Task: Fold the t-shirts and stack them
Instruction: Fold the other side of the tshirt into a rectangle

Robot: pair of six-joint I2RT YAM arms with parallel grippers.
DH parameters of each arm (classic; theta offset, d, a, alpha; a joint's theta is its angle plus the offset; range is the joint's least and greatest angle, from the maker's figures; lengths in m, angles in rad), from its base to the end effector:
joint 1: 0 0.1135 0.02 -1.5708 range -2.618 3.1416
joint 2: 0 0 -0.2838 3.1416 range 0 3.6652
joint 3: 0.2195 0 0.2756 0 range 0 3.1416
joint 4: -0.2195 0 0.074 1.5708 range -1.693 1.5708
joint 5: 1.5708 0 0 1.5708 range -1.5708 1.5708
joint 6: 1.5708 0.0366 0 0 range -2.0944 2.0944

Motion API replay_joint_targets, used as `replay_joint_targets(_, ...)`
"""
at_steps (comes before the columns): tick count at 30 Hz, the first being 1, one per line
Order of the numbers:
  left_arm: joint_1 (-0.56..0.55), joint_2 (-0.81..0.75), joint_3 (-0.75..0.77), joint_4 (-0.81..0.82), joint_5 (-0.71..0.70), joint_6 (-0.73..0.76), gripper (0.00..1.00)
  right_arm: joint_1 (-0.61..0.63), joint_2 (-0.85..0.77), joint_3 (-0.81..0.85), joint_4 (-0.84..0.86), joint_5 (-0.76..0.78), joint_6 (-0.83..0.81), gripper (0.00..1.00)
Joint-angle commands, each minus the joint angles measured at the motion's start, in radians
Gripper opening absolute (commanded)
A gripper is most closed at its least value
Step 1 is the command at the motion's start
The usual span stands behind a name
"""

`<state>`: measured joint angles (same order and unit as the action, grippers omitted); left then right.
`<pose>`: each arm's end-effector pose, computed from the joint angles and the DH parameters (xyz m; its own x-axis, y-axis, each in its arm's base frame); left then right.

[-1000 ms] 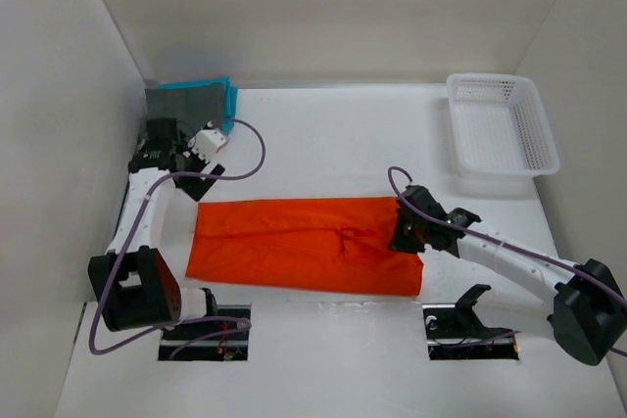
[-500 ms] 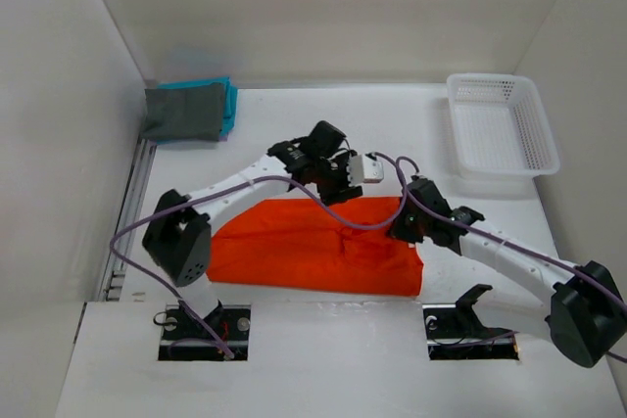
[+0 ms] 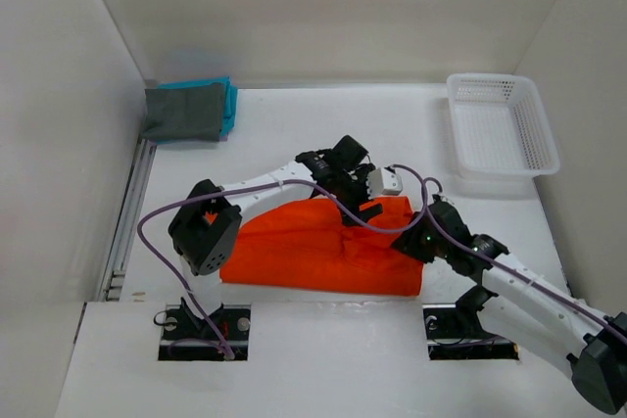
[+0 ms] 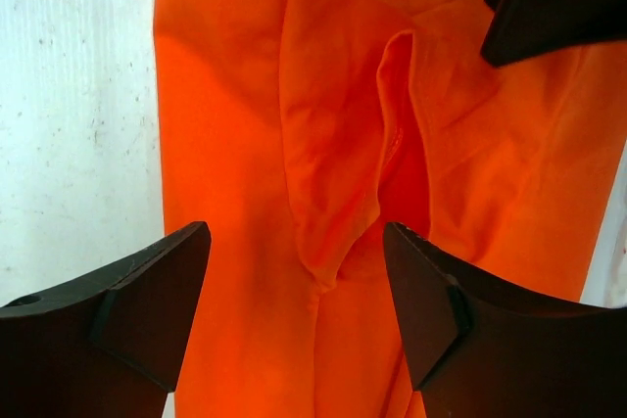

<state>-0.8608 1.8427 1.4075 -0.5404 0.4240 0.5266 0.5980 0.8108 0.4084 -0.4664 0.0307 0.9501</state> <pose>0.2660 -0.3326 0.2390 -0.0436 0.7536 -0.6559 0.9988 0.0468 -0.0127 0.1386 0.0930 0.1846 -0.8114 0.4311 -0.3946 0.1956 0.8366 0.5117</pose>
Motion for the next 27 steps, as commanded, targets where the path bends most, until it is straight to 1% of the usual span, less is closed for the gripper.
replay_joint_targets(1,-0.017,-0.005,-0.014,0.071,0.009,-0.048,0.72,0.012,-0.025,0.023,0.018,0.031,0.023,0.40)
replay_joint_targets(5,-0.011,0.001,-0.047,0.141,-0.062,-0.092,0.72,0.013,-0.018,0.063,0.028,0.058,0.001,0.45)
replay_joint_targets(10,-0.004,0.001,-0.077,0.218,-0.131,-0.138,0.70,0.013,-0.006,0.063,0.072,0.066,0.001,0.49)
replay_joint_targets(16,-0.017,0.004,-0.074,0.235,-0.120,-0.194,0.70,0.013,0.024,0.056,0.166,0.063,0.009,0.50)
replay_joint_targets(19,-0.020,0.004,-0.082,0.241,-0.119,-0.198,0.70,0.013,0.054,0.043,0.209,0.055,0.013,0.50)
replay_joint_targets(27,-0.031,0.038,-0.088,0.238,-0.110,-0.201,0.71,0.010,0.093,0.007,0.258,0.046,0.027,0.50)
